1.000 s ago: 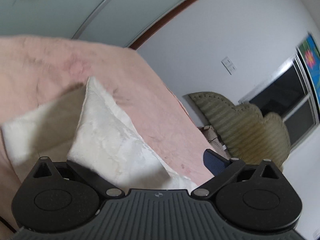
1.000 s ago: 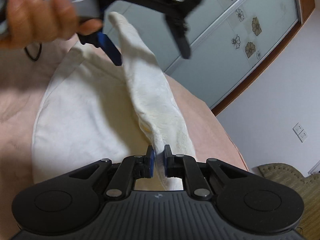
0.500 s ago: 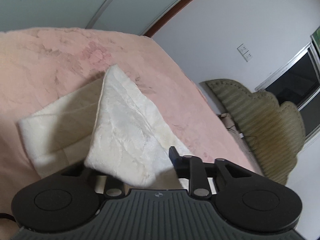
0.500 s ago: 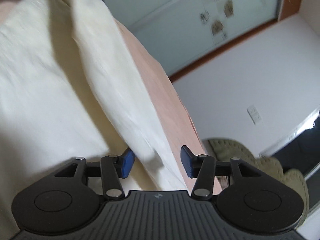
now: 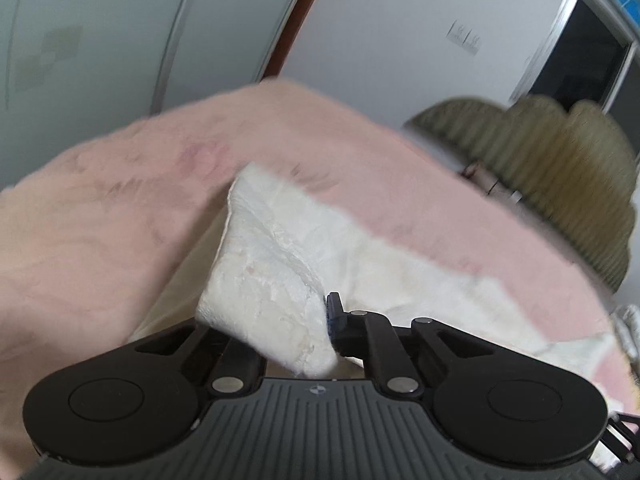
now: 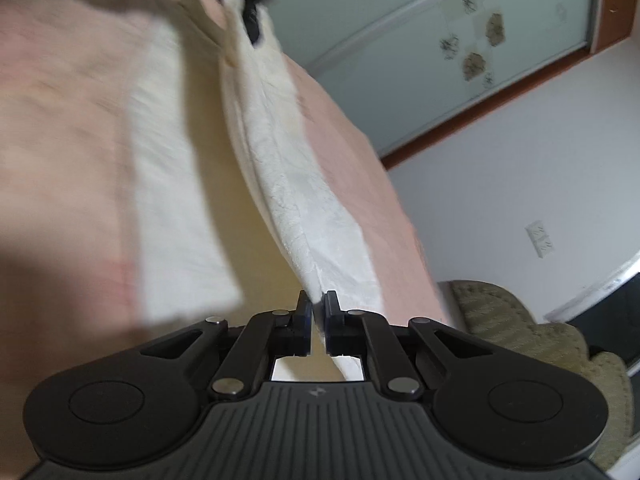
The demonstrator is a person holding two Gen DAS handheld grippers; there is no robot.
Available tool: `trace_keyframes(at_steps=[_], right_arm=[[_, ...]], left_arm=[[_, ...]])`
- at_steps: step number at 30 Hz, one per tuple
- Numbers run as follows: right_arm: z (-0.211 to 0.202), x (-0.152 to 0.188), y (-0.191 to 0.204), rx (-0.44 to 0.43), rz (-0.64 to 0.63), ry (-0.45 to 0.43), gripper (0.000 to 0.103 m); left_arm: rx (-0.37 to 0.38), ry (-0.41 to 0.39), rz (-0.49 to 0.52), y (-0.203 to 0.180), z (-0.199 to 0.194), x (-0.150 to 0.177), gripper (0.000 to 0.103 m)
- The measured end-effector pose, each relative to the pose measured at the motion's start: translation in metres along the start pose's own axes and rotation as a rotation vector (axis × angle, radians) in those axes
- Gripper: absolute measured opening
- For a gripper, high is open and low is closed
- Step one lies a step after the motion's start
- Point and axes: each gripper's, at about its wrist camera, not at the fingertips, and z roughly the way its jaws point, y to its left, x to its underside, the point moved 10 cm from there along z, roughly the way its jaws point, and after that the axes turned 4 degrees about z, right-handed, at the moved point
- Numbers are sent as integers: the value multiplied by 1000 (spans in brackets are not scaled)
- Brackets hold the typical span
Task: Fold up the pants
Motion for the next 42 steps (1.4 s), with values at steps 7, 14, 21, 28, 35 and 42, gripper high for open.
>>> trace_keyframes(at_steps=[7,14,21,28,35,42], right_arm=[[-8,2,34,-55,-14,1,6],[-28,-5,40,-127,94,-26,6],[-23,-1,42,-148,198,-4,6],[-53,9,24,-226,337,-8,18],[-77,108,-88,-51,950,69,60],[-73,263,-155,-16,1830,86,67]], left_arm=[[-36,-63,27,9,-7,4,15],[-93,-57,60,11,-4,7,15],[-221,-86,55,21,-27,-3,49],[-383,-296,301,-32,-89,-15,74],[32,-178,637,-173,-58,45,75],[380,-24,971,-283,-31,144,71]])
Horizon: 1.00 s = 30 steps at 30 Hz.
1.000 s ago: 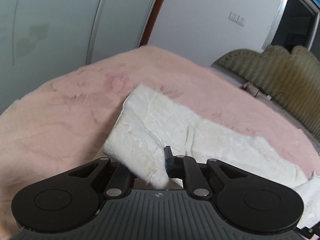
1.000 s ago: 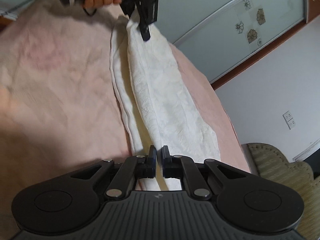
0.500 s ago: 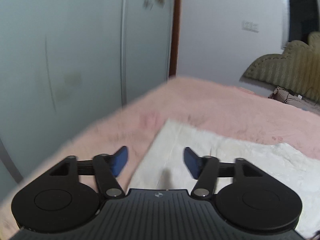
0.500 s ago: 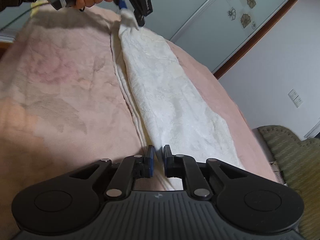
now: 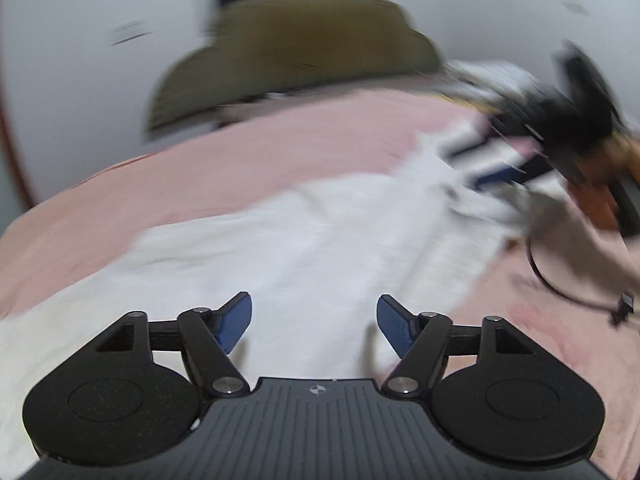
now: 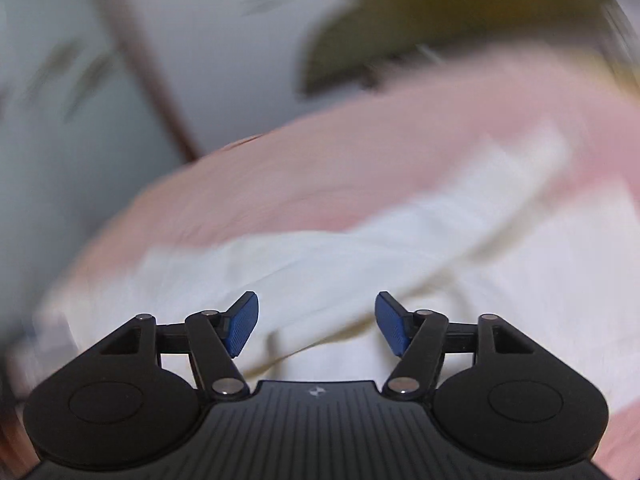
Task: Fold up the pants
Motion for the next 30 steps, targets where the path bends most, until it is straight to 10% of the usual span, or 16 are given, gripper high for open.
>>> trace_keyframes(at_steps=[7,13,22,30], right_arm=[[22,-28,-43,-161,390,10,68],[33,-69,-28,-84,321,-62,70],[145,-138,32,97,-22,10,84],[81,-141,-12,39,92,-171,84]], left_arm=[[24,38,96,-19,30,7,53],[40,15,143,-28,38,9,51],[121,49,-173,1,46,10,46],[130,26,-277,11,47,9,44]])
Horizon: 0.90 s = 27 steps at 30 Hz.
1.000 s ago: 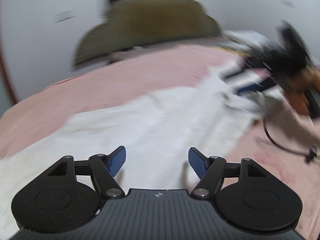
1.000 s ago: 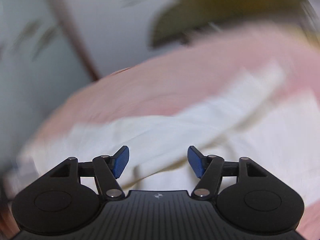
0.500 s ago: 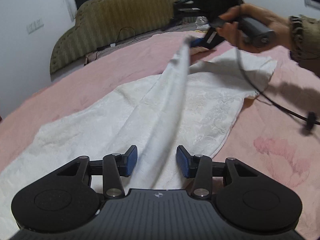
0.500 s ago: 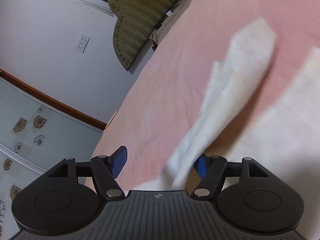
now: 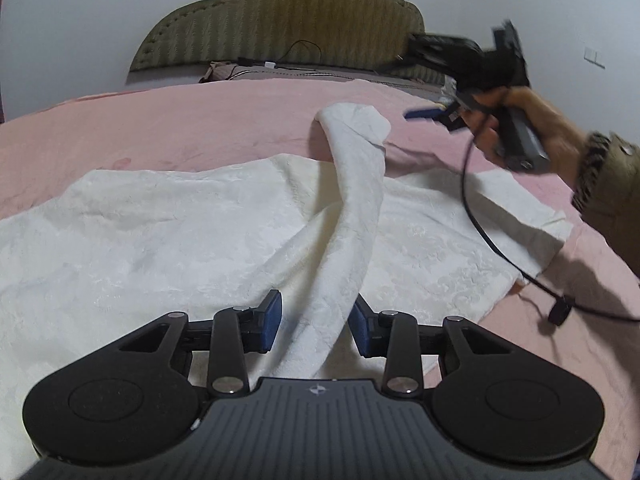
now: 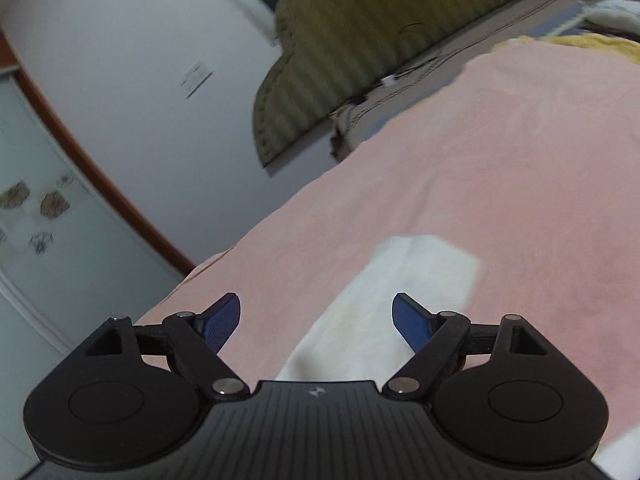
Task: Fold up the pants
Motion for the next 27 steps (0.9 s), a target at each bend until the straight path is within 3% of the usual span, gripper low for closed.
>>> trace_keyframes(at_steps=[8,10,12,14,16,19,24,27], right_arm=[[26,41,-49,-56,349,219,85],[27,46,-41,-82,369,232,88],[28,64,-26,-147,432,347,89],[30,76,-12,-138,340,398,89],[31,70,-11,-104,293,334,89],[27,43,-21,-78,281,156,90],[26,15,-16,-196,271,24,90],[19,-4,-9,-255,194,-94,90]], left_arm=[[-15,-9,-6,0,1,0,44],[-10,-10,-22,1,3,-1,44],[-8,-15,-21,1,4,0,45],[-12,-23,-2,0,5,0,47],[-19,-29,26,-4,5,2,50],[-15,-32,36,-6,6,2,52],[-3,-34,32,-6,7,3,56],[-1,-33,33,-7,8,4,57]])
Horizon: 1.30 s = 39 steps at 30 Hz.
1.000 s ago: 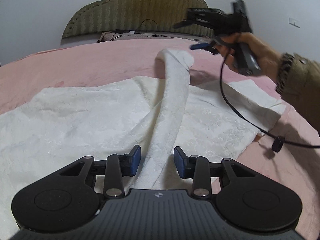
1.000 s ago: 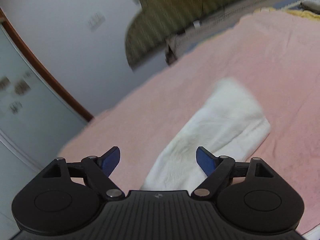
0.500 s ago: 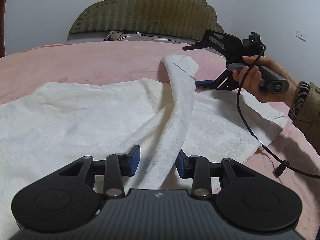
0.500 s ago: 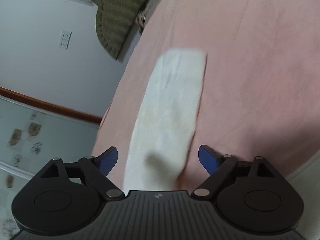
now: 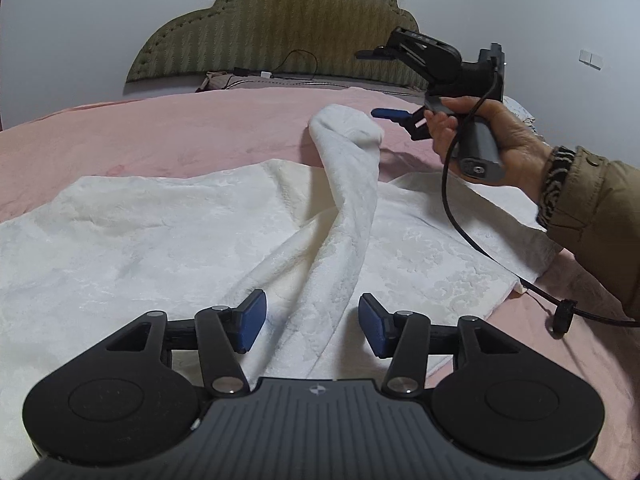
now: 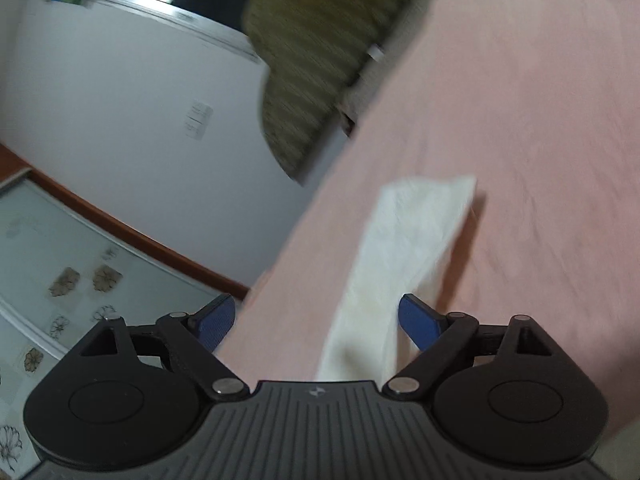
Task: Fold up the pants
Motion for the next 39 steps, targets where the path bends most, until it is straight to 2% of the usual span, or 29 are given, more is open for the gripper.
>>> trace_keyframes(at_steps=[2,4,5,7,9,11,14,16,18,22,24,26,27,28,30,34,39], right_arm=[[9,-7,-7,54,-2,-7,90],[27,-5,-32,194,84,59,90],[27,-4,-41,233,140,66,88],[17,-3,-35,190,158,49,88],[-2,4,-33,233,117,56,88],[-9,16,-36,285,125,128,89],[-11,31,-33,232,155,226,89],[-2,27,-28,185,150,234,90],[9,14,-28,131,154,193,90],[19,-15,-34,61,178,56,90],[22,-26,-35,51,167,10,90],[26,-30,-39,78,148,-3,89],[29,-29,-42,108,130,12,83],[32,-27,-46,159,108,33,51],[32,-21,-56,231,112,84,7],[9,-24,-39,192,46,27,5],[-52,-35,10,131,-35,-50,5]], left_arm=[[0,2,7,-1,1,0,59],[2,5,18,-3,1,0,62],[2,6,21,-4,1,0,63],[6,7,23,-5,2,0,65],[12,8,25,-5,2,0,67],[15,8,27,-5,3,-1,69],[20,9,28,-5,4,-1,71],[18,9,30,-4,4,0,72],[16,9,31,-4,5,0,72],[15,11,34,-6,6,0,73],[19,12,36,-7,7,0,74],[20,12,40,-8,7,1,76],[20,12,41,-8,8,1,76],[20,12,41,-8,7,1,76],[21,11,40,-8,7,1,76],[2,15,61,-10,8,1,76],[-84,15,144,-18,9,-3,78]])
